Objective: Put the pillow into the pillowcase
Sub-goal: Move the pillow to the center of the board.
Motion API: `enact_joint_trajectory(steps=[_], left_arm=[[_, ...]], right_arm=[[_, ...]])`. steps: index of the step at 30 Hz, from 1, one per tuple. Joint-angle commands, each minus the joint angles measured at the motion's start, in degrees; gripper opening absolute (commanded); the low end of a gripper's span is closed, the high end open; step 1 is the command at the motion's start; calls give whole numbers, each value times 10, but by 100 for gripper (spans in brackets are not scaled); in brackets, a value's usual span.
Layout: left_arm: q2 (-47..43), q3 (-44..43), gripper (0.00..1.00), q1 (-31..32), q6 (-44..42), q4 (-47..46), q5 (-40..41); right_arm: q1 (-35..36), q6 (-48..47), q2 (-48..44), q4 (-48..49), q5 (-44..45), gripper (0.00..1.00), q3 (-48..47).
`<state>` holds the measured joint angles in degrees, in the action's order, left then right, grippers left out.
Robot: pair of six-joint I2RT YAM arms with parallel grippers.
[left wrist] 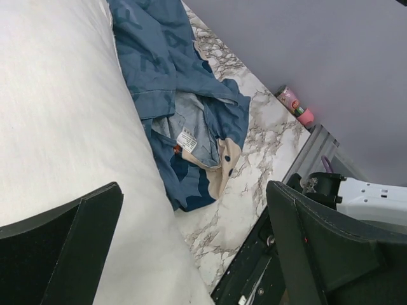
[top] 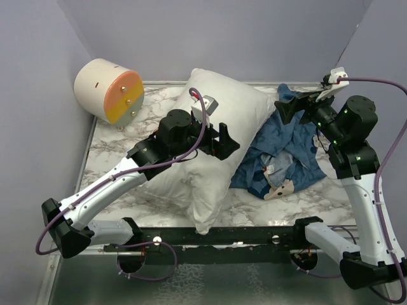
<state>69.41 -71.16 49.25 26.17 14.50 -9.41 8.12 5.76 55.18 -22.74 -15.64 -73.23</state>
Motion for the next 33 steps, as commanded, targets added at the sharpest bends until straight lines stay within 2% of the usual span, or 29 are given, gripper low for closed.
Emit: enact_joint_trajectory(steps=[1, 8, 12, 15, 17, 20, 23, 27, 31, 33], left_arm=[[-3, 3, 99, 1, -4, -11, 12], [-28, 32, 99, 1, 2, -28, 23], [-40, 39, 99, 0, -1, -29, 34], [-42, 48, 99, 0, 5, -34, 36], [-40, 56, 99, 0, 12, -41, 37], [-24, 56, 99, 0, 19, -42, 45], [13, 19, 97, 1, 9, 4, 64], [89, -66, 95, 12, -33, 77, 122], [178, -183, 95, 32, -99, 167, 224], [222, -239, 95, 33, -134, 213, 273]], right_arm=[[-5, 8, -1, 2, -28, 99, -19], [-5, 11, 8, 5, -45, 99, -12], [-5, -24, -10, 19, -76, 99, 13], [-5, -80, -17, 22, -111, 99, 37], [-5, -162, -18, 19, -165, 99, 62], [-5, -237, 3, -49, -198, 99, 65], [-5, -257, 41, -113, -213, 99, 55], [-24, -223, 59, -69, -237, 99, 93], [-103, -185, 105, -43, -338, 99, 100], [-135, -165, 126, -12, -359, 99, 110]])
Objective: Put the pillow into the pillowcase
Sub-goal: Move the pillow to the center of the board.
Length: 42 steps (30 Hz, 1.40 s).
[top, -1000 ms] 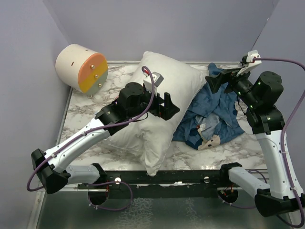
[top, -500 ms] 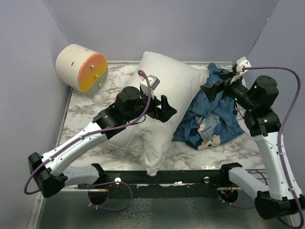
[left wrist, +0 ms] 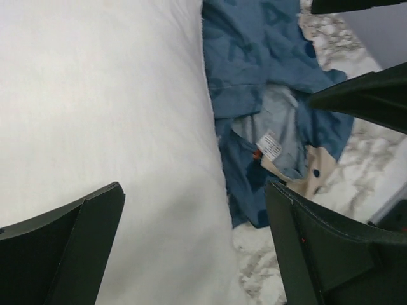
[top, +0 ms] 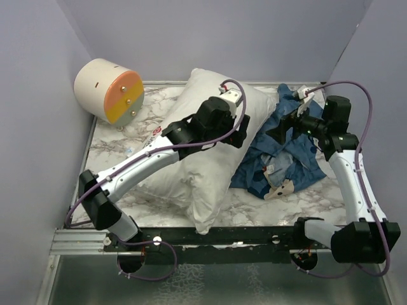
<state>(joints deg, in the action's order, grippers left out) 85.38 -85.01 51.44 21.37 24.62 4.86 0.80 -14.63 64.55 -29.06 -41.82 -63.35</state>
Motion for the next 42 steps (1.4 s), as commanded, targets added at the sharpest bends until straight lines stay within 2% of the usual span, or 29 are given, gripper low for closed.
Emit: enact_joint_trajectory(steps=[1, 6, 11, 13, 15, 18, 19, 22, 23, 25, 27, 29, 30, 33, 35, 41, 42], left_arm=[[82, -127, 95, 11, -105, 131, 154], [168, -225, 97, 4, -176, 218, 222], [243, -297, 98, -18, -183, 244, 196], [307, -378, 98, -17, -177, 263, 175], [381, -498, 98, -13, -175, 298, 164], [511, -710, 98, -8, -185, 373, 189], [524, -717, 96, -8, -186, 376, 209], [533, -650, 80, -8, -181, 371, 237], [540, -642, 71, -8, -173, 385, 242], [557, -648, 49, -7, -161, 419, 241], [564, -666, 19, -7, -158, 451, 239], [544, -645, 4, -5, -168, 451, 243], [531, -634, 0, -4, -179, 448, 243], [480, -583, 0, -4, -218, 433, 246], [426, -519, 0, -4, -247, 404, 249], [191, -189, 0, -4, -348, 200, 224], [146, -156, 0, -4, -363, 161, 212]], right_arm=[[-70, 47, 43, 69, -99, 99, 17], [-86, 87, 99, 134, -120, 99, 43], [-86, 73, 104, 145, -118, 99, 75], [-87, 62, 103, 129, -119, 99, 73], [-86, 47, 96, 128, -111, 99, 75], [-87, 40, 73, 136, -55, 99, 84], [-88, 40, 65, 141, -44, 99, 89], [-90, 43, 48, 145, -41, 99, 95], [-91, 46, 46, 145, -43, 99, 96], [-93, 49, 44, 145, -46, 99, 96], [-94, 50, 45, 145, -50, 99, 95], [-94, 52, 48, 142, -58, 99, 93], [-94, 53, 49, 140, -62, 99, 93], [-95, 55, 47, 140, -75, 99, 94], [-95, 55, 41, 141, -87, 99, 95], [-95, 44, 17, 153, -144, 99, 105], [-95, 39, 14, 154, -155, 99, 106]])
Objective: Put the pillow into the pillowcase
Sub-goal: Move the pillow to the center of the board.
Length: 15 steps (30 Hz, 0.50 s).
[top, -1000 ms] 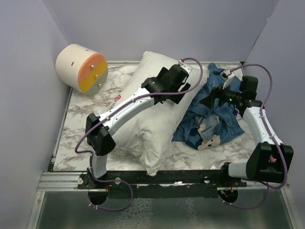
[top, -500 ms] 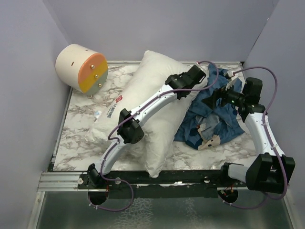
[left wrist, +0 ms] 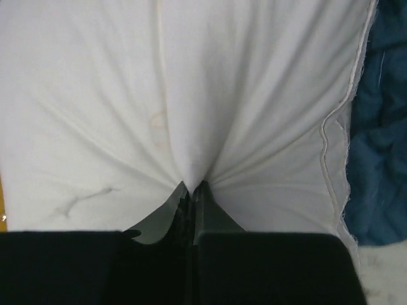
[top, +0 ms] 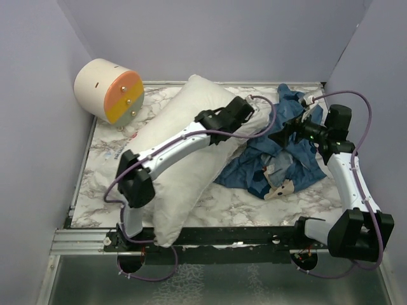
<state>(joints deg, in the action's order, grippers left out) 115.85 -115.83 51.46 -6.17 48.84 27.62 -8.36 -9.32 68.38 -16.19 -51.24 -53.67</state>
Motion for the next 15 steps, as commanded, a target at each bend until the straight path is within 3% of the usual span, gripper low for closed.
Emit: enact_joint_trajectory(steps=[1, 4, 5, 8, 9, 10, 12, 15], left_arm=[[-203, 209, 0, -4, -100, -119, -28], [-325, 330, 0, -8, -123, -224, -72], [-363, 368, 7, -10, -121, -259, -87], [-471, 467, 60, -16, -71, -344, -109], [-502, 488, 74, -20, -39, -360, -109], [-533, 502, 83, -24, -2, -366, -120], [-593, 520, 92, -31, 71, -358, -159], [-645, 540, 92, -33, 182, -339, -218]], right_arm=[[-3, -25, -26, 26, -75, 99, 10], [-3, -59, -29, 33, -109, 99, 13], [-3, -67, -25, 43, -123, 99, 13], [5, -112, 6, 4, -189, 99, -28], [10, -133, 19, -21, -207, 99, -48], [18, -156, 30, -40, -220, 99, -65], [38, -160, 43, -49, -224, 99, -82], [92, -147, 59, -28, -157, 99, -84]])
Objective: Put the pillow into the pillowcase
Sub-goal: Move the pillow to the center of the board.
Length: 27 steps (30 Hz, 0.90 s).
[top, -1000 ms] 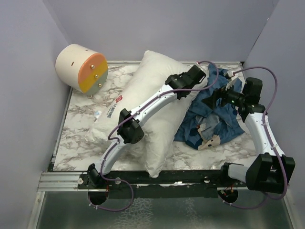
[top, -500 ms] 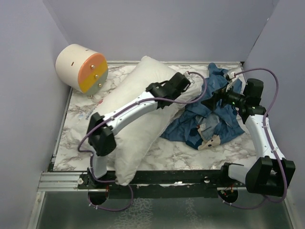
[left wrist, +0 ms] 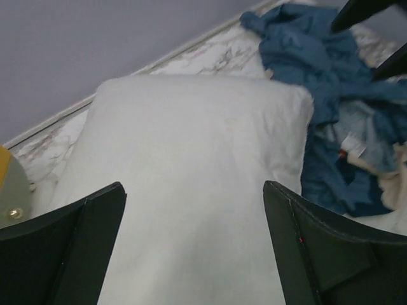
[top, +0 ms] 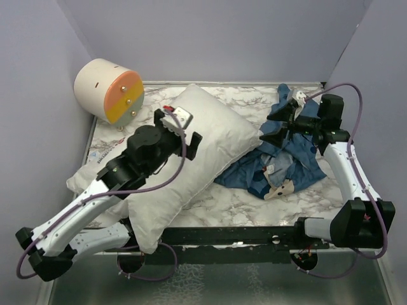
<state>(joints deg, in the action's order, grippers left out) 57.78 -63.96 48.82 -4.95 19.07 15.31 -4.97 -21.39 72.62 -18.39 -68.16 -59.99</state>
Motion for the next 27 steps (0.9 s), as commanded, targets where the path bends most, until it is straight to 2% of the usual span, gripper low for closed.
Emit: enact_joint_trajectory(steps=[1, 4, 6, 9, 11, 15, 18, 19, 20, 23, 24, 25, 27], left_arm=[[-73, 25, 90, -6, 205, -27, -108], [-83, 18, 86, -5, 279, 39, -117], [-80, 0, 84, -6, 309, 110, -94], [-61, -43, 83, -6, 347, 273, 14], [-49, -59, 83, -7, 357, 341, 80], [-42, -66, 87, -6, 367, 383, 140], [-13, -67, 92, -7, 364, 407, 161], [1, -64, 93, -9, 361, 413, 166], [18, -60, 93, -13, 352, 415, 167], [62, -43, 89, -42, 308, 386, 148], [72, -38, 83, -62, 286, 364, 133], [80, -35, 74, -91, 262, 340, 112], [98, -45, 53, -145, 220, 290, 77]], right_arm=[[75, -28, 27, -3, 42, 99, -23], [93, -32, 76, -8, 100, 99, -48], [93, -41, 117, -21, 128, 99, -83], [94, -55, 173, -32, 142, 99, -138], [98, -59, 213, -38, 142, 99, -177], [125, -72, 285, -77, 114, 100, -207], [153, -71, 304, -80, 93, 95, -175], [158, -69, 304, -75, 92, 90, -165], [160, -64, 305, -74, 94, 78, -160], [159, -65, 300, -103, 117, 30, -178], [158, -63, 288, -107, 121, 18, -176], [158, -58, 272, -105, 123, 10, -167], [157, -47, 222, -88, 123, 2, -132]])
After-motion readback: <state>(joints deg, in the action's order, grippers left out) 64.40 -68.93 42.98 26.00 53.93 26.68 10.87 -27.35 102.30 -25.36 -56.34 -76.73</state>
